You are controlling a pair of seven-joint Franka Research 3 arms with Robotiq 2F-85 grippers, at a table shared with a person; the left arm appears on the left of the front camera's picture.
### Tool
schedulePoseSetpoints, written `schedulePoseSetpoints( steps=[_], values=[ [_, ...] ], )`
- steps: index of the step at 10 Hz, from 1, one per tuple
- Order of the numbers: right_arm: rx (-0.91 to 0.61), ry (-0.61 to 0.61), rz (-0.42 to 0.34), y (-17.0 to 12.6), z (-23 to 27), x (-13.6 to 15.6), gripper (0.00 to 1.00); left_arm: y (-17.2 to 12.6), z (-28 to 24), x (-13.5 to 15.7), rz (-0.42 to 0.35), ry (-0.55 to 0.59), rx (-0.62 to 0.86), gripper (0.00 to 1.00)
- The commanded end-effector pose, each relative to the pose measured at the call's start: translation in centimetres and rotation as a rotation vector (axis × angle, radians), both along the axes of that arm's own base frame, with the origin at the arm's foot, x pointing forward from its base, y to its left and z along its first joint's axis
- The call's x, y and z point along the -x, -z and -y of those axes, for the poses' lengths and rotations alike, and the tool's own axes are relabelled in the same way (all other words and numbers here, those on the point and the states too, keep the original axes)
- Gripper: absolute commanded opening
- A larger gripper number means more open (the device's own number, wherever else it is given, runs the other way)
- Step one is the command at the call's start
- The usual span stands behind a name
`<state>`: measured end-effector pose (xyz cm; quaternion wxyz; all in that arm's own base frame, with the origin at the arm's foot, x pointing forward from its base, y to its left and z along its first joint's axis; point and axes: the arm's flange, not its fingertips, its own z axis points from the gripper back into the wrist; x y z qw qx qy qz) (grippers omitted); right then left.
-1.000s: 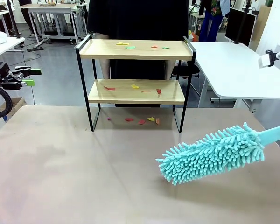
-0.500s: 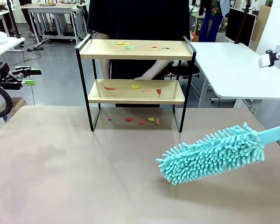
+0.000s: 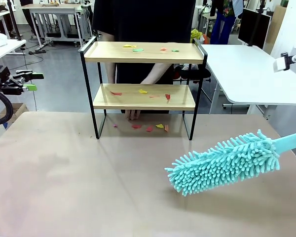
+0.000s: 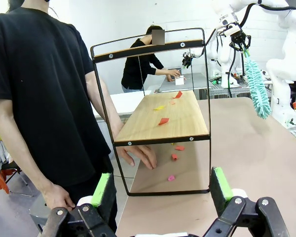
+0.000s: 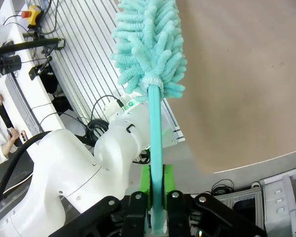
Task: Clean the shelf.
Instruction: Clean the specific section of the Shelf indicated by the human with the Duster.
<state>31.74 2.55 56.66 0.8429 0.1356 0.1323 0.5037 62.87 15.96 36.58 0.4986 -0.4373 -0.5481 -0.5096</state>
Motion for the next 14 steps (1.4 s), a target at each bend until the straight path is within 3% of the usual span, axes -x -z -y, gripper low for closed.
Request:
schedulePoseSetpoints(
  steps=[1, 14],
  values=[
    [-0.013, 0.009, 0.004, -0.29, 0.06, -0.05, 0.13, -0.16, -0.01, 0.08, 0.005, 0.0, 0.001, 1.0],
    [0.0, 0.0, 0.0, 0.0, 0.0, 0.0, 0.13, -0.16, -0.01, 0.08, 0.005, 0.0, 0.001, 1.0]
  ],
)
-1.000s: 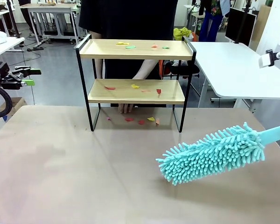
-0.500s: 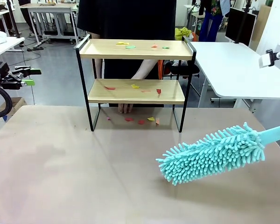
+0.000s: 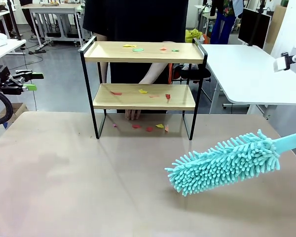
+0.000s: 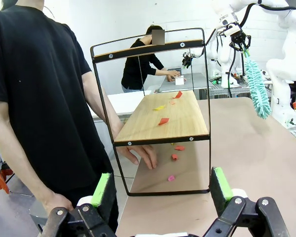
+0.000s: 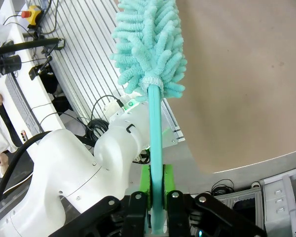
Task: Clean the shelf.
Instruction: Clean the specific section of the Shelf indicated by the human with the Duster.
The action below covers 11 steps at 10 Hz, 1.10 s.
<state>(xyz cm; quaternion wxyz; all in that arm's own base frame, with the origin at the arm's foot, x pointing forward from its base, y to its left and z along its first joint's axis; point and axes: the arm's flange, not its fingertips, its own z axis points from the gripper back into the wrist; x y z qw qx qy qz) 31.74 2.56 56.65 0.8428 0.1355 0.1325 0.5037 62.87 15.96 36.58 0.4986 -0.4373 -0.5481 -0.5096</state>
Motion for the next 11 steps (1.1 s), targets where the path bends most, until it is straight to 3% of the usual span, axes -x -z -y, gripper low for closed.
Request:
schedulePoseSetpoints(
  steps=[1, 5, 9, 11],
  values=[
    [0.004, 0.066, -0.034, -0.5, -2.0, -0.8, 0.13, -0.2, 0.0, 0.1, 0.005, 0.0, 0.001, 1.0],
    [-0.124, 0.227, -0.061, -0.7, -8.4, -1.3, 0.13, -0.2, 0.0, 0.1, 0.005, 0.0, 0.001, 1.0],
    [-0.165, 0.559, -0.037, 0.4, -15.7, 0.7, 0.13, -0.2, 0.0, 0.1, 0.005, 0.0, 0.001, 1.0],
    [-0.175, 0.678, 0.011, 1.5, -18.8, 2.2, 0.13, -0.2, 0.0, 0.1, 0.005, 0.0, 0.001, 1.0]
  ],
)
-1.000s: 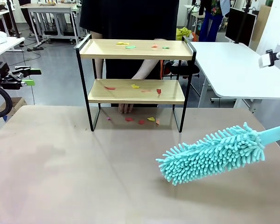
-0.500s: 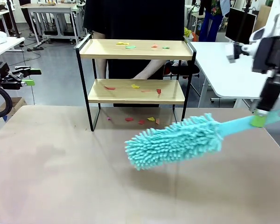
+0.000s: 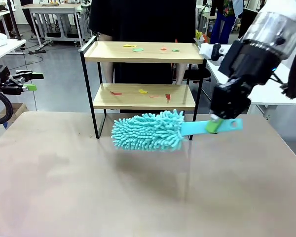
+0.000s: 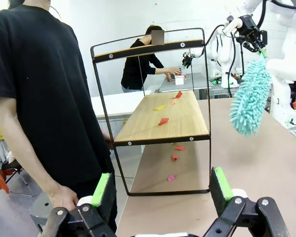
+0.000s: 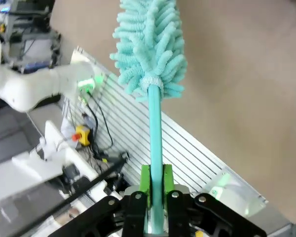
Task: Clean the shelf.
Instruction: Clean the specific section of the Shelf indicated by the human with the Duster.
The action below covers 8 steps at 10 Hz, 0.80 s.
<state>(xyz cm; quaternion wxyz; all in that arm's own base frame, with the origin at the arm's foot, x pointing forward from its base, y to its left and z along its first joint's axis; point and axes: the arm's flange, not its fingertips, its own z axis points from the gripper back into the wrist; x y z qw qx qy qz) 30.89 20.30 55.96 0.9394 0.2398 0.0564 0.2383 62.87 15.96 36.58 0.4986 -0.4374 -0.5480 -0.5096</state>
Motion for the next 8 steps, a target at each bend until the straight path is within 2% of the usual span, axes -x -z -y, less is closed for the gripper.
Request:
schedulePoseSetpoints(
  steps=[1, 3, 6, 7, 8],
  values=[
    [-0.009, 0.125, 0.065, 1.6, -2.4, 2.4, 0.13, -0.2, 0.0, 0.1, 0.005, 0.0, 0.001, 1.0],
    [-0.01, 0.189, 0.119, 3.6, -5.1, 3.9, 0.13, -0.2, 0.0, 0.1, 0.005, 0.0, 0.001, 1.0],
    [0.006, 0.222, 0.182, 6.2, -8.0, 3.8, 0.13, -0.2, 0.0, 0.1, 0.005, 0.0, 0.001, 1.0],
    [0.054, 0.133, 0.117, 6.2, -8.7, 3.3, 0.13, -0.2, 0.0, 0.1, 0.005, 0.0, 0.001, 1.0],
    [0.017, 0.187, 0.168, 5.2, -6.7, 4.2, 0.13, -0.2, 0.0, 0.1, 0.005, 0.0, 0.001, 1.0]
  ],
)
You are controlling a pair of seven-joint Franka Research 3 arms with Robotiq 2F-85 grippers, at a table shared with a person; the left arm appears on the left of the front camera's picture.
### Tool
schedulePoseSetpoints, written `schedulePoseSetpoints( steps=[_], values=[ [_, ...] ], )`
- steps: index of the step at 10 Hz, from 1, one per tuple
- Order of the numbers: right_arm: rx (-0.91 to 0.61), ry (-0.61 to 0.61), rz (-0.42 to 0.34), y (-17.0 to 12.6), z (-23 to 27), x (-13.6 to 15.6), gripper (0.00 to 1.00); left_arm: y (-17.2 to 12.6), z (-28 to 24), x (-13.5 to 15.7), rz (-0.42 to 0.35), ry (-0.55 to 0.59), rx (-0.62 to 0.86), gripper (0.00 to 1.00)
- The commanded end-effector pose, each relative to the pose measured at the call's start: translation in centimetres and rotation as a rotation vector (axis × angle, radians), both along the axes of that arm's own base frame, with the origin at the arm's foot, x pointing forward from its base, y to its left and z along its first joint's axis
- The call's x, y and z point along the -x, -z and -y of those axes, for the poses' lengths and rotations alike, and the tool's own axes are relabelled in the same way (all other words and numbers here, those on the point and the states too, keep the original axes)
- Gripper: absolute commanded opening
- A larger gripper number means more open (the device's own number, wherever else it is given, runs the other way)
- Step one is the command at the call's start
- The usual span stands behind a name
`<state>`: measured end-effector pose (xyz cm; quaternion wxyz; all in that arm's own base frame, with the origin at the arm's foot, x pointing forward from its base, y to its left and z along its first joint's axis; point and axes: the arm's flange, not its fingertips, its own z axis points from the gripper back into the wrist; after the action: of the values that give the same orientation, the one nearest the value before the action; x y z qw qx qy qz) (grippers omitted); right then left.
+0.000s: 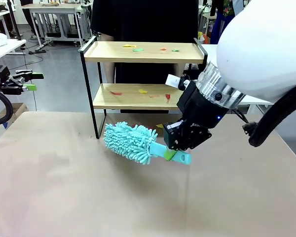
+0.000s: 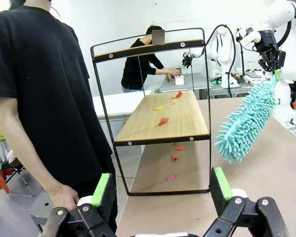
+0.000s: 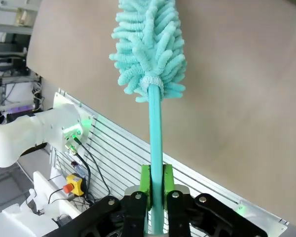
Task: Clean the shelf.
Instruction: Clean the specific section of the Shelf indicated by the human with the Duster.
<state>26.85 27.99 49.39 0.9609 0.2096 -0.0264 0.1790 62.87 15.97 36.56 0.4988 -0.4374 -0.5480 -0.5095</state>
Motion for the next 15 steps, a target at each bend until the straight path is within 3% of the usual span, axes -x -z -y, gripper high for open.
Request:
schedulePoseSetpoints(
  steps=[1, 4, 11, 15],
  values=[
    [-0.017, 0.027, 0.025, -1.4, 1.0, 0.1, 0.13, -0.2, 0.0, 0.1, 0.006, 0.0, 0.001, 1.0],
    [-0.014, 0.01, 0.01, -0.7, 0.7, -0.2, 0.13, -0.2, 0.0, 0.1, 0.006, 0.0, 0.001, 1.0],
    [-0.07, 0.245, 0.08, 4.5, -6.9, -0.7, 0.13, -0.2, 0.0, 0.1, 0.006, 0.0, 0.001, 1.0],
    [-0.082, 0.381, 0.157, 6.8, -12.0, -1.3, 0.13, -0.2, 0.0, 0.1, 0.006, 0.0, 0.001, 1.0]
  ],
)
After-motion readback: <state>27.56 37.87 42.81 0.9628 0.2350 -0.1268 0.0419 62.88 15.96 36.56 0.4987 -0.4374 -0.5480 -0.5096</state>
